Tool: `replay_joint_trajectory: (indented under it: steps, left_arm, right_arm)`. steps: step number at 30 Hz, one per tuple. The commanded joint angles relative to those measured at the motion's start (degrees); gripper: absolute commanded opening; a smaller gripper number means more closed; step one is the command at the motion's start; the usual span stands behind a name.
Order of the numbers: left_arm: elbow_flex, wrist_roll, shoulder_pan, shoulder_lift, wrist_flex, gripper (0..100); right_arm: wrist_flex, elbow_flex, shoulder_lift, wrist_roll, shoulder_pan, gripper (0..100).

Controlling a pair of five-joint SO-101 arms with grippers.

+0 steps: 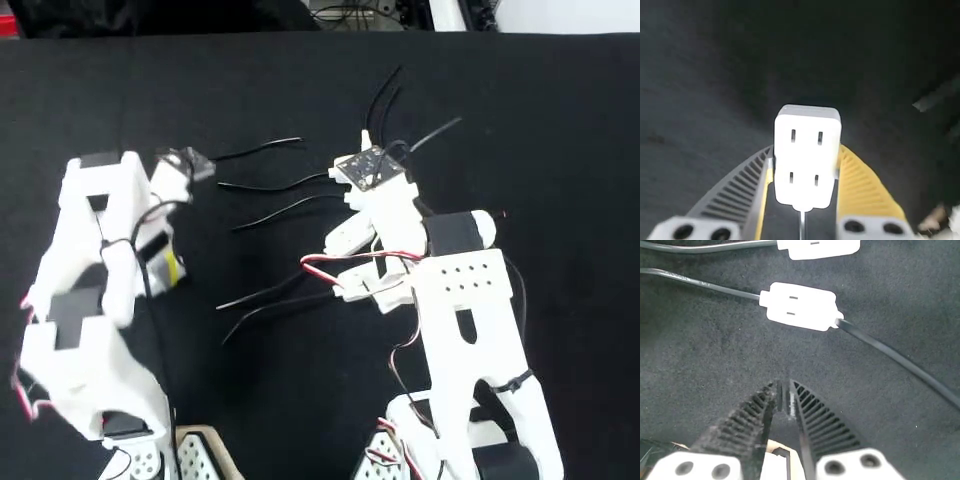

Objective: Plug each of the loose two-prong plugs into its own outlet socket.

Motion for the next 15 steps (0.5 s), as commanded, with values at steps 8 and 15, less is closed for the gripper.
replay_joint_trajectory:
  steps: [8, 15]
  left_arm:
    - [35.7, -1.6, 3.8, -36.3, -5.9, 20]
    - [42.5, -0.2, 2.9, -58.5, -5.4, 47]
  right_arm:
    - [1.3, -0.3, -0.3, -2.9, -3.3, 1.5]
    - [1.3, -0.2, -0.3, -2.9, -3.0, 1.5]
